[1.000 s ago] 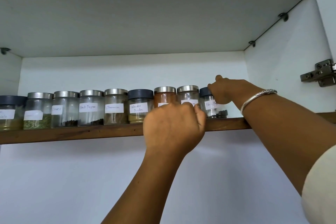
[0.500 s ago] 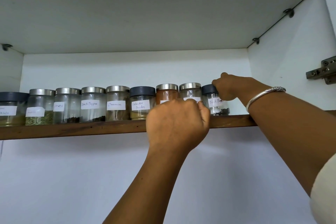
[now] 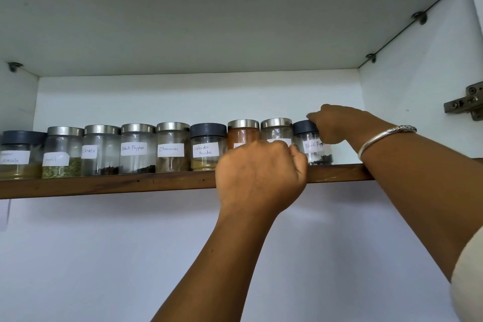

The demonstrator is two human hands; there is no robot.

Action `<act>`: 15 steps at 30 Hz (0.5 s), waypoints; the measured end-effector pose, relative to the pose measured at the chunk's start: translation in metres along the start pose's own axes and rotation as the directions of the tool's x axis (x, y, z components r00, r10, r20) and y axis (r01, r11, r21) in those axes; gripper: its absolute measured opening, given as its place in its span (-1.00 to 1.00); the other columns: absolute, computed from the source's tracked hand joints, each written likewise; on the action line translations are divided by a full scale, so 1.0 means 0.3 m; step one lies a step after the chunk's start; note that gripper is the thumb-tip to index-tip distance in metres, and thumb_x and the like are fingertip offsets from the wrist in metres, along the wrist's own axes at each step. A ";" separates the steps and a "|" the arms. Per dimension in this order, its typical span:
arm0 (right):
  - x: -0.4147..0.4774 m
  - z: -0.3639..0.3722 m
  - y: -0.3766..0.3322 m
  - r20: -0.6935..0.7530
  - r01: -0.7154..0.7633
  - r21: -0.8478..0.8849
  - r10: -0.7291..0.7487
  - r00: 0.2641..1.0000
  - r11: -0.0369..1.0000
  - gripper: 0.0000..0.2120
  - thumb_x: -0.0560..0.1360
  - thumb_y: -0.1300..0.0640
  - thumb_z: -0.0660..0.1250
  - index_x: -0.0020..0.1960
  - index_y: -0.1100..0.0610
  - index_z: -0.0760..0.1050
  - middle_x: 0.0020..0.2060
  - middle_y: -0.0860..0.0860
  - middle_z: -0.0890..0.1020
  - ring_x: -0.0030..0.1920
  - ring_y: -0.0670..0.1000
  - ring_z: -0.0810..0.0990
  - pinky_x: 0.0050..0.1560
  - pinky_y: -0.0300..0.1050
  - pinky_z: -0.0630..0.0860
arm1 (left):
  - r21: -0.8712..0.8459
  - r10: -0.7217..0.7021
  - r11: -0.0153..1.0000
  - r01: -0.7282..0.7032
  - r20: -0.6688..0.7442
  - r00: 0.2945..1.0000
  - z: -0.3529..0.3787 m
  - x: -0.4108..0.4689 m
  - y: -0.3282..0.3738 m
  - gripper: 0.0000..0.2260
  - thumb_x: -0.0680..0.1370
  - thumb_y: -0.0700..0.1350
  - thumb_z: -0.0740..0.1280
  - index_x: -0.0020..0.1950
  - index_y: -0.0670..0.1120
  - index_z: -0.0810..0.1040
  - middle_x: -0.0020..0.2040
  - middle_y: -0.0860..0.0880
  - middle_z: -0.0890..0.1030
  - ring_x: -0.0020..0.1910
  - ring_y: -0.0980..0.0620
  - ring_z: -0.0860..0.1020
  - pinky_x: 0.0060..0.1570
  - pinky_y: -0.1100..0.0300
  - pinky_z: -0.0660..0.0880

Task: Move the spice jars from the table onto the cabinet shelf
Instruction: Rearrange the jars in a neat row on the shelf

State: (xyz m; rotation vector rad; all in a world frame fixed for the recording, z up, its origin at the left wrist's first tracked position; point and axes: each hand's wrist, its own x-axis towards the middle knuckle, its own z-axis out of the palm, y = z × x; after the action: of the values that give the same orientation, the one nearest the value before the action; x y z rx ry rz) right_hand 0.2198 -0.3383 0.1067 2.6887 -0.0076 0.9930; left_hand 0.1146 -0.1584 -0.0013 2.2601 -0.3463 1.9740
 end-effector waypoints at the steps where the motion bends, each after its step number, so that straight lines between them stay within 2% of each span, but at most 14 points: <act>1: -0.007 0.000 -0.003 -0.040 -0.020 0.000 0.020 0.999 1.000 -0.49 0.44 0.23 0.27 0.38 0.11 0.27 0.19 0.18 0.37 -0.03 0.19 0.53 -0.15 0.00 0.50 | -0.001 0.003 1.000 -0.003 0.007 1.000 0.001 0.001 -0.002 -0.65 0.48 0.09 0.00 -0.42 -0.04 0.34 -0.55 0.06 0.22 -0.55 0.00 0.27 -0.48 0.32 0.05; 3: -0.021 -0.010 -0.023 -0.133 -0.048 -0.011 0.046 0.990 0.999 -0.40 0.43 0.20 0.31 0.41 0.09 0.19 0.24 0.21 0.31 -0.13 0.19 0.53 -0.32 -0.08 0.42 | -0.001 0.007 1.000 -0.007 0.026 1.000 0.005 0.005 -0.003 -0.65 0.49 0.09 0.02 -0.41 -0.03 0.35 -0.54 0.06 0.21 -0.54 0.00 0.28 -0.48 0.32 0.05; 6: -0.055 -0.041 -0.068 -0.185 -0.004 0.046 0.013 0.983 0.999 -0.56 0.44 0.13 0.29 0.31 0.09 0.35 0.12 0.14 0.44 -0.07 0.17 0.53 -0.24 -0.07 0.44 | -0.014 -0.010 1.000 0.011 0.056 0.998 0.009 0.012 -0.007 -0.66 0.49 0.09 0.03 -0.40 -0.04 0.36 -0.53 0.06 0.22 -0.52 -0.02 0.29 -0.48 0.30 0.04; 9: -0.121 -0.073 -0.092 -0.141 0.072 0.260 -0.036 0.989 0.963 -0.72 0.42 0.16 0.29 0.12 0.09 0.52 0.03 0.08 0.56 0.00 0.12 0.53 -0.07 -0.06 0.48 | -0.014 -0.015 1.000 0.017 0.105 0.994 0.009 0.015 -0.008 -0.69 0.50 0.09 0.04 -0.35 -0.02 0.38 -0.46 0.04 0.32 -0.47 -0.03 0.32 -0.49 0.28 0.05; 12: -0.216 -0.091 -0.115 -0.008 0.133 0.466 -0.146 0.989 0.875 -0.80 0.43 0.07 0.36 0.04 0.04 0.56 0.02 -0.01 0.59 0.03 0.05 0.53 0.01 -0.11 0.45 | -0.005 -0.007 1.000 0.008 0.183 0.983 0.002 0.021 -0.011 -0.67 0.52 0.09 0.01 -0.25 -0.01 0.46 -0.36 0.01 0.39 -0.39 -0.03 0.37 -0.46 0.24 0.12; 13: -0.252 -0.095 -0.119 0.056 0.136 0.500 -0.189 0.980 0.855 -0.83 0.44 0.03 0.35 0.00 0.04 0.58 -0.03 -0.02 0.60 -0.01 0.03 0.54 -0.01 -0.14 0.46 | -0.002 0.005 1.000 -0.005 0.216 0.976 -0.005 0.024 -0.013 -0.65 0.54 0.09 0.00 -0.19 -0.03 0.49 -0.34 0.01 0.40 -0.36 -0.03 0.38 -0.44 0.22 0.15; 15: -0.315 -0.101 -0.120 0.130 0.083 0.587 -0.195 0.972 0.805 -0.85 0.47 -0.02 0.31 -0.20 0.02 0.56 -0.22 -0.04 0.58 -0.17 -0.02 0.52 -0.21 -0.20 0.41 | -0.008 0.032 0.999 -0.031 0.296 0.955 -0.020 0.023 -0.018 -0.63 0.57 0.08 -0.03 -0.09 -0.05 0.52 -0.29 -0.01 0.45 -0.31 -0.05 0.43 -0.39 0.18 0.24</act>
State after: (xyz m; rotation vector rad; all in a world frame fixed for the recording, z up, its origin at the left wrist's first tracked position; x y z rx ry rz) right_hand 0.1318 -0.3041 0.0594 3.2598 0.5387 0.7854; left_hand 0.1111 -0.1524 0.0066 2.5655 -0.4157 1.6419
